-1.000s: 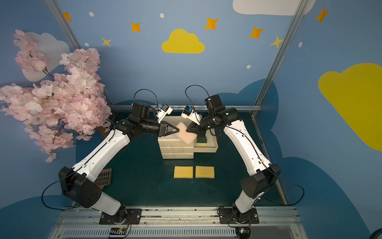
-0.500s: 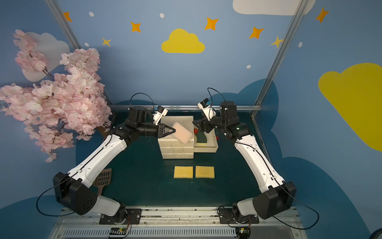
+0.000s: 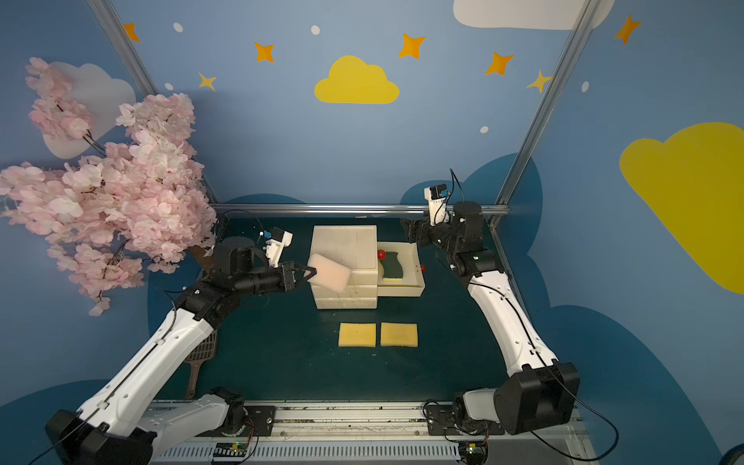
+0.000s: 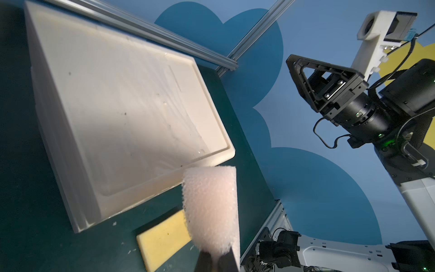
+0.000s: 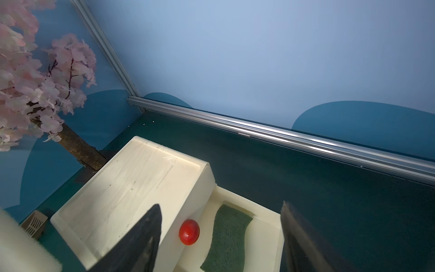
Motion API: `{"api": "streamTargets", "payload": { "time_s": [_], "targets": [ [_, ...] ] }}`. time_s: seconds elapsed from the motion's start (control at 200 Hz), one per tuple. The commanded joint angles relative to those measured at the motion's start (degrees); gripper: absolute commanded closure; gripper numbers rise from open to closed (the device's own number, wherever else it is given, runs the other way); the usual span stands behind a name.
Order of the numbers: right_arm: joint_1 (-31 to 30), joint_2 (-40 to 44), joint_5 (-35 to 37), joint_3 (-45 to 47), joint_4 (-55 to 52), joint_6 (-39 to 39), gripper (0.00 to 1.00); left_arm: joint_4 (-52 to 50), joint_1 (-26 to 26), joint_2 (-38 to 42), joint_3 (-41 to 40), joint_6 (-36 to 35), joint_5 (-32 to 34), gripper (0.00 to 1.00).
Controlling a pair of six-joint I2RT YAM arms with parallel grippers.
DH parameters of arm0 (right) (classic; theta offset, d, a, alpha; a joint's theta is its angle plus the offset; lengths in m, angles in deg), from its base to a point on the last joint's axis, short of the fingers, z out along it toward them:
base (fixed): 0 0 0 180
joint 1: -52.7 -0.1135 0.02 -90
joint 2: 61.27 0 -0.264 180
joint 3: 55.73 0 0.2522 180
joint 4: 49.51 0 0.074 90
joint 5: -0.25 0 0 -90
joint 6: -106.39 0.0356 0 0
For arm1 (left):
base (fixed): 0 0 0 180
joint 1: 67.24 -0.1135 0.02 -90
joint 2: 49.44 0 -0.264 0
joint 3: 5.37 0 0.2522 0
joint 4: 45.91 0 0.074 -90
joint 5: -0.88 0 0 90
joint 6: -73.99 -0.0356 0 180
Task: Take the sponge out of the drawer
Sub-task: Place the sponge at the center of the board.
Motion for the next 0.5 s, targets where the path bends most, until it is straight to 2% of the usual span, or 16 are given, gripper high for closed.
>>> {"api": "streamTargets", "payload": {
  "time_s": [0.0,0.225,0.496],
  "targets": [
    [0.8,0.3,1.6,-0.1,1.5,2.4,0.21,-5.3,-0.2,4.2,-3.6,4.3,3.0,0.98],
    [1.8,0.0,1.8,0.7,1.6,3.6,0.21,-5.8,-0.2,9.6,-15.4,9.3,5.8,0.98],
    [2.5,0.8,2.5,1.8,0.1,3.4,0.21,-1.0,-0.2,5.3,-23.3,10.2,7.1,0.98]
  ]
}}
